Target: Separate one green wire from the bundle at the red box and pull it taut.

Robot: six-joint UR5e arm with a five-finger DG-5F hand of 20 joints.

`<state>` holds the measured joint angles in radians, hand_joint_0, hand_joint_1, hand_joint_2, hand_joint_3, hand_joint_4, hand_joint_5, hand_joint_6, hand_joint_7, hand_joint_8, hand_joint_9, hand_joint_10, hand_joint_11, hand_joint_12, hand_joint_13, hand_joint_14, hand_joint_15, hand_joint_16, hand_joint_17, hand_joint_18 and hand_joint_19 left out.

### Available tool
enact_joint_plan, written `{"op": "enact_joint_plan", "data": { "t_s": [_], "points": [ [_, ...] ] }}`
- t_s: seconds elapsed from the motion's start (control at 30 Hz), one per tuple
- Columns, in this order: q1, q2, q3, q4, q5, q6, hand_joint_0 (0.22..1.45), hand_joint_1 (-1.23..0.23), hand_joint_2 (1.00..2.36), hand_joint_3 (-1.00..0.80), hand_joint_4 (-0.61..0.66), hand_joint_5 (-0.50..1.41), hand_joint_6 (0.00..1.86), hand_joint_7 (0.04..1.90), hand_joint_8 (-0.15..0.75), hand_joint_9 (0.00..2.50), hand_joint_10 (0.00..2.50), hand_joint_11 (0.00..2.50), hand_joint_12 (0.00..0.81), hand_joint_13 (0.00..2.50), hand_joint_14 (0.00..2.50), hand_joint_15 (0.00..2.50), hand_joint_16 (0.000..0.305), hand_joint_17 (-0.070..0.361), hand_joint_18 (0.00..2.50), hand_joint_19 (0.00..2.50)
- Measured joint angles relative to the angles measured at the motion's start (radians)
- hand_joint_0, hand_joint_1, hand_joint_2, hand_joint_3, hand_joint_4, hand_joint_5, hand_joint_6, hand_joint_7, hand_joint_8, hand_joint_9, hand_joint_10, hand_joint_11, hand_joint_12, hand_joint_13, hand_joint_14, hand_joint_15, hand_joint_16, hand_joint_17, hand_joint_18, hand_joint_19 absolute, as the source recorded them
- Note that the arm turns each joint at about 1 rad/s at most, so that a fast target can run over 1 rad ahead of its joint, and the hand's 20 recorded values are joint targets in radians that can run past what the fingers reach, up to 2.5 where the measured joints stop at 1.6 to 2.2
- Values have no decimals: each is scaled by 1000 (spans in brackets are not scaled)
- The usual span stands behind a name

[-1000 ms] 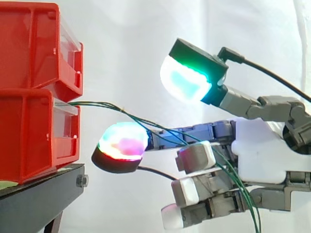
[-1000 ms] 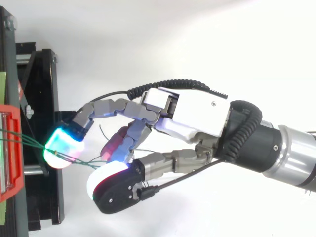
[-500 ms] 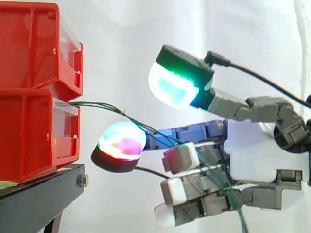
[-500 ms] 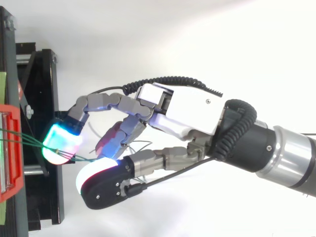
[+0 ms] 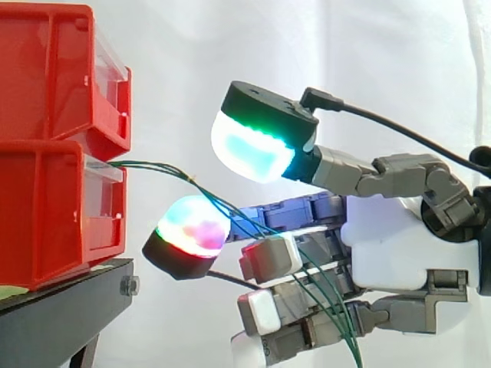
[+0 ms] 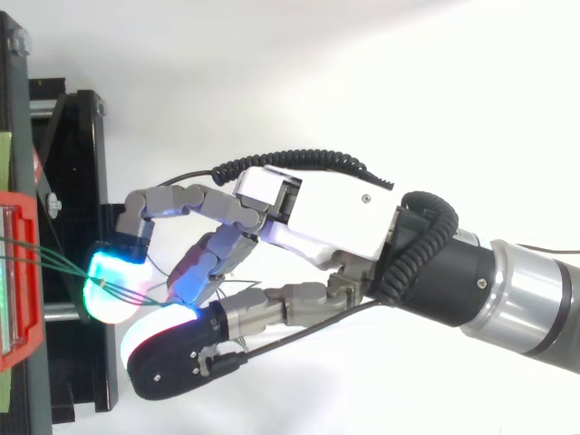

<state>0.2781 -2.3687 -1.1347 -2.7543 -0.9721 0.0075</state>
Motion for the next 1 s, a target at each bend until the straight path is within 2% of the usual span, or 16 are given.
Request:
{"op": "enact_joint_plan", "data": {
  "t_s": [0.1,0.23,0.57,0.77,0.9,1.0],
  "points": [
    [0,0,13,-21,0,0,602,-694,1007,-406,106,-106,530,1316,253,1193,24,1216,365,1138,27,750,48,108,778,526],
    [1,0,26,-41,2,-2,597,-702,1008,-406,116,-120,584,1256,261,1185,23,1228,367,1134,28,756,48,109,776,538],
    [7,-1,58,-58,0,-26,573,-674,1004,-443,136,-124,606,1193,263,1186,24,1220,371,1130,25,754,49,111,781,538],
    [4,-1,62,-59,-3,-40,564,-648,1005,-451,142,-122,605,1189,261,1191,22,1233,376,1130,28,749,49,111,782,544],
    [-1,-9,63,-58,-13,-37,553,-488,1000,-495,155,-113,593,1221,271,1198,23,1219,377,1133,26,750,50,112,786,555],
    [-6,-15,65,-58,-20,-29,554,-446,1000,-490,154,-110,595,1225,272,1207,23,1219,383,1134,25,746,50,113,791,560]
  ]
}}
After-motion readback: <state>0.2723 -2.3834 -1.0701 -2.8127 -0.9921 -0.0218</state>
